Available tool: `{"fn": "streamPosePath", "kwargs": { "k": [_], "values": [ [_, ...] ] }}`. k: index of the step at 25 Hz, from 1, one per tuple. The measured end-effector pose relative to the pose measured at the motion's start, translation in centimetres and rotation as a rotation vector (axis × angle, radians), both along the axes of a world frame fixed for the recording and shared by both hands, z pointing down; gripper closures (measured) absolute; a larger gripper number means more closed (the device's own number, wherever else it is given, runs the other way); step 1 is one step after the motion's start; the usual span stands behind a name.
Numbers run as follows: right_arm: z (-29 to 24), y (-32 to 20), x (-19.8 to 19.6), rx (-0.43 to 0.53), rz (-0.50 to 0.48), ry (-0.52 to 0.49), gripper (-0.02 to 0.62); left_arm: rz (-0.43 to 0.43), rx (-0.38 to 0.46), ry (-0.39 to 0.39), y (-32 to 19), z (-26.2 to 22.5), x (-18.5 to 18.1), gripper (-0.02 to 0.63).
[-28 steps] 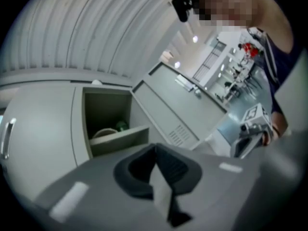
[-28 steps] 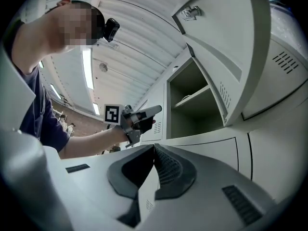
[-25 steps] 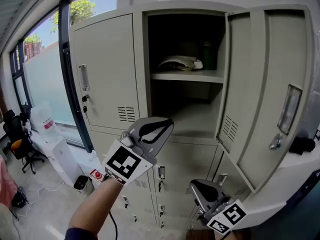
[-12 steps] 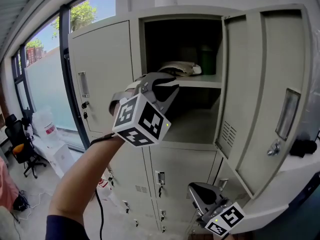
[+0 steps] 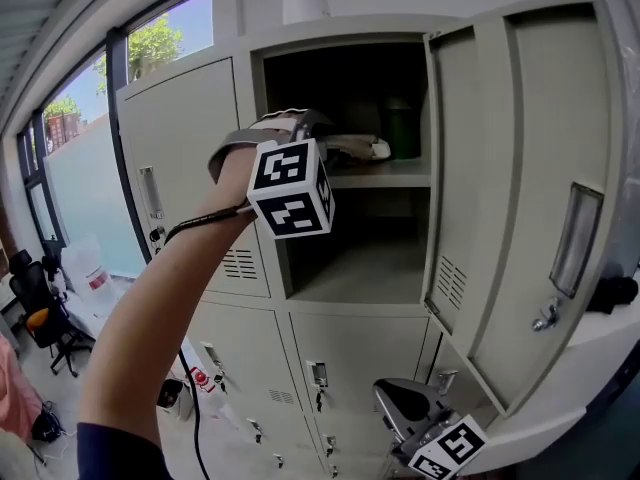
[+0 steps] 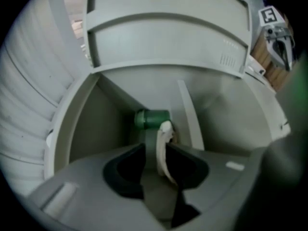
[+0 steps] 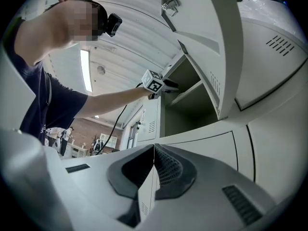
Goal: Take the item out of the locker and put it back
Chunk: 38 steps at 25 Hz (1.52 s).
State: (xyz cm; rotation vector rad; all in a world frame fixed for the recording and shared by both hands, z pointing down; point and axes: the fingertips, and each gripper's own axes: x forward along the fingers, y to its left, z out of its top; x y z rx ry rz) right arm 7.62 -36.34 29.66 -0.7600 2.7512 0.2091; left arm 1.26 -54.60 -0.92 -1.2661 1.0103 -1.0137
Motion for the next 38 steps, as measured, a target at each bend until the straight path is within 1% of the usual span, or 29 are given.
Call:
{"fn": "streamPosePath", "kwargs": {
  "k": [3, 5, 8, 12, 16, 17, 19, 21, 26, 32, 38],
  "values": [
    [0.4, -0.6, 0.2, -0.015, 0.005, -0.013, 0.591, -0.060, -0.048, -0.069, -2.0, 0.6, -0.2, 0.465],
    [0.6, -0.9, 0.3, -0.021, 0.008, -0.019, 0.591, -0.104, -0.098, -0.108, -3.1, 1.3, -0.4, 0.450],
    [0.6, -1.4, 0.5, -0.029, 0.009, -0.034, 0.591, -0.170, -0.170, -0.159, -4.2, 2.3, -0.7, 0.449],
    [0.8, -1.6, 0.4, -0.030, -0.003, -0.053, 0.591, -0.252, -0.225, -0.183, -5.2, 2.5, -1.5, 0.449],
    [1.0, -1.8, 0.7, -0.044, -0.004, -0.074, 0.591, -0.333, -0.249, -0.187, -6.0, 2.6, -2.3, 0.449],
    [1.1, -1.8, 0.9, -0.046, -0.003, -0.080, 0.591, -0.352, -0.246, -0.190, -6.2, 2.6, -2.5, 0.455],
    [1.1, -1.9, 1.2, -0.051, -0.002, -0.091, 0.591, -0.379, -0.230, -0.195, -6.4, 2.5, -2.8, 0.487],
    [1.2, -1.9, 1.4, -0.055, -0.001, -0.095, 0.591, -0.391, -0.213, -0.198, -6.5, 2.4, -2.9, 0.520],
    [1.2, -1.6, 1.4, -0.058, 0.005, -0.095, 0.591, -0.402, -0.161, -0.217, -6.6, 2.1, -2.9, 0.538],
    [1.2, -1.0, 1.6, -0.069, 0.018, -0.094, 0.591, -0.338, -0.069, -0.173, -5.7, 0.8, -2.3, 0.577],
    [0.8, -0.1, 1.3, -0.057, 0.032, -0.074, 0.591, -0.290, -0.018, -0.148, -4.2, 0.2, -2.2, 0.584]
  ]
}}
